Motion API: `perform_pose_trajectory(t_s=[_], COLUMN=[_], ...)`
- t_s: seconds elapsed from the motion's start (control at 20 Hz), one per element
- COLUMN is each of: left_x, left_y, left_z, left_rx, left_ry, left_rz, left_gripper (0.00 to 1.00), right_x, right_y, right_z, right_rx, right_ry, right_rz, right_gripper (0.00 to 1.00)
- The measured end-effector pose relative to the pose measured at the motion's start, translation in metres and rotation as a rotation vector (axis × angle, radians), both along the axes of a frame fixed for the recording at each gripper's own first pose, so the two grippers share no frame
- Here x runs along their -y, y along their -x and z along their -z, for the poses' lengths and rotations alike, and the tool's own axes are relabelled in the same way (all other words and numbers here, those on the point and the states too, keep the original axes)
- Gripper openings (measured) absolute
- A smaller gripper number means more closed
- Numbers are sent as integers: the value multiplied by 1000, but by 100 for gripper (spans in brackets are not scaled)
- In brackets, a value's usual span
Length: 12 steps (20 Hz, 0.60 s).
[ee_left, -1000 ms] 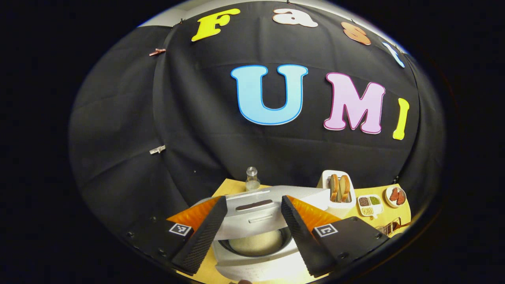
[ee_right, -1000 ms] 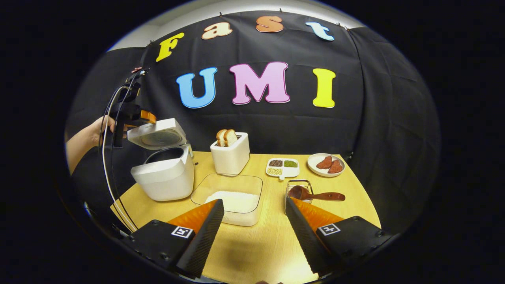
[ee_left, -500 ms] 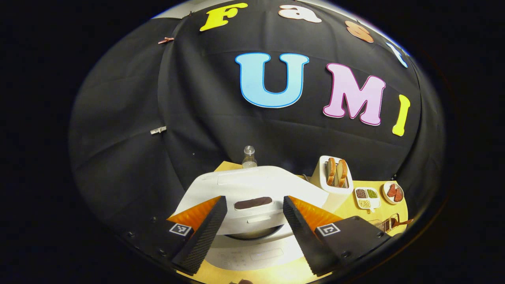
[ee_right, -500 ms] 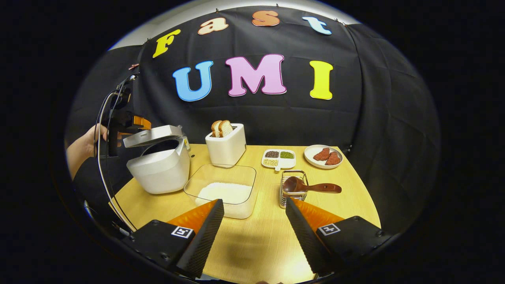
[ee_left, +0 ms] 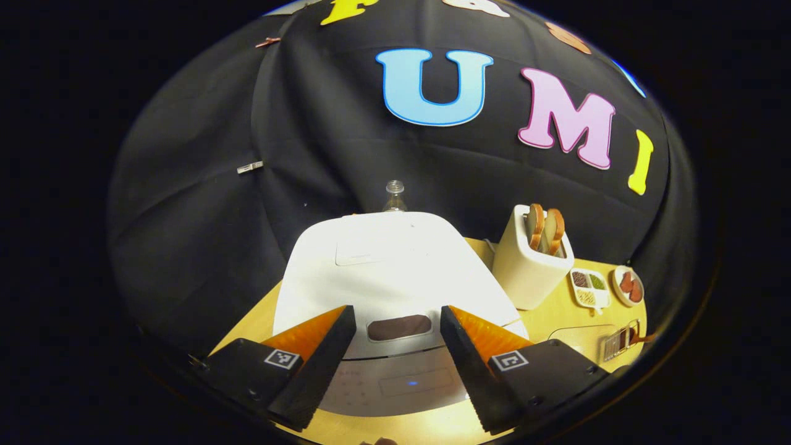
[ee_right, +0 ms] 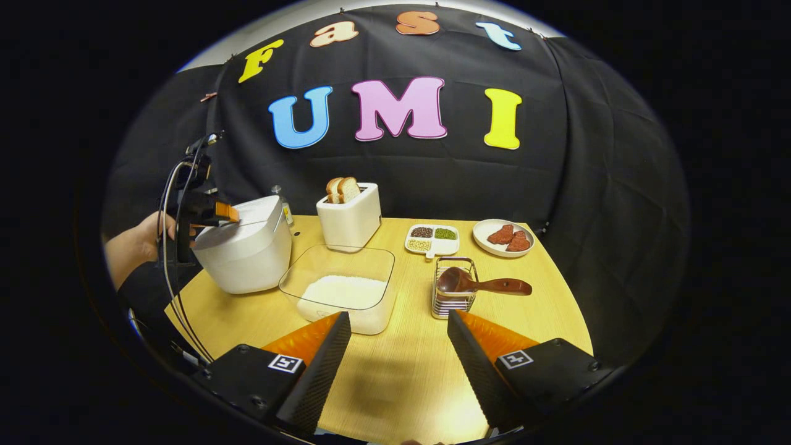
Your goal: Close the left gripper, press the button to open the rice cooker; take a wooden spoon from the chopstick holder with the right hand, scoop a spoonful of rice and pour it into the rice cooker, then put the wooden spoon back into the chopstick holder.
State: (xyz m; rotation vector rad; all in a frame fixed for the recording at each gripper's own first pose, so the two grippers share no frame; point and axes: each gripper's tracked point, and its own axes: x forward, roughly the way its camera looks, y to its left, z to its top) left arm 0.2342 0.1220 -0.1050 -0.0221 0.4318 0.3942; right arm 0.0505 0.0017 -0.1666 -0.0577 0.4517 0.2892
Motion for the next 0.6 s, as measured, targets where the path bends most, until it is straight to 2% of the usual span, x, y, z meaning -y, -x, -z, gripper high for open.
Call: perform_pose_trajectory(t_s=[0.25, 0.4, 0.6], left_x=[6, 15, 32], left_y=[-8, -5, 31], left_z=[2, 1, -30], left_rx=[-6, -18, 62], left_ry=[-28, -20, -171], left_rz=[14, 55, 71], left_gripper=[98, 98, 96], right_x=[4, 8, 25], right_y=[-3, -8, -23], right_z=[2, -6, -37], right_rx=[0, 15, 91], right_ry=[5, -10, -29], right_rz=[5, 9, 14], right_gripper=[99, 99, 99])
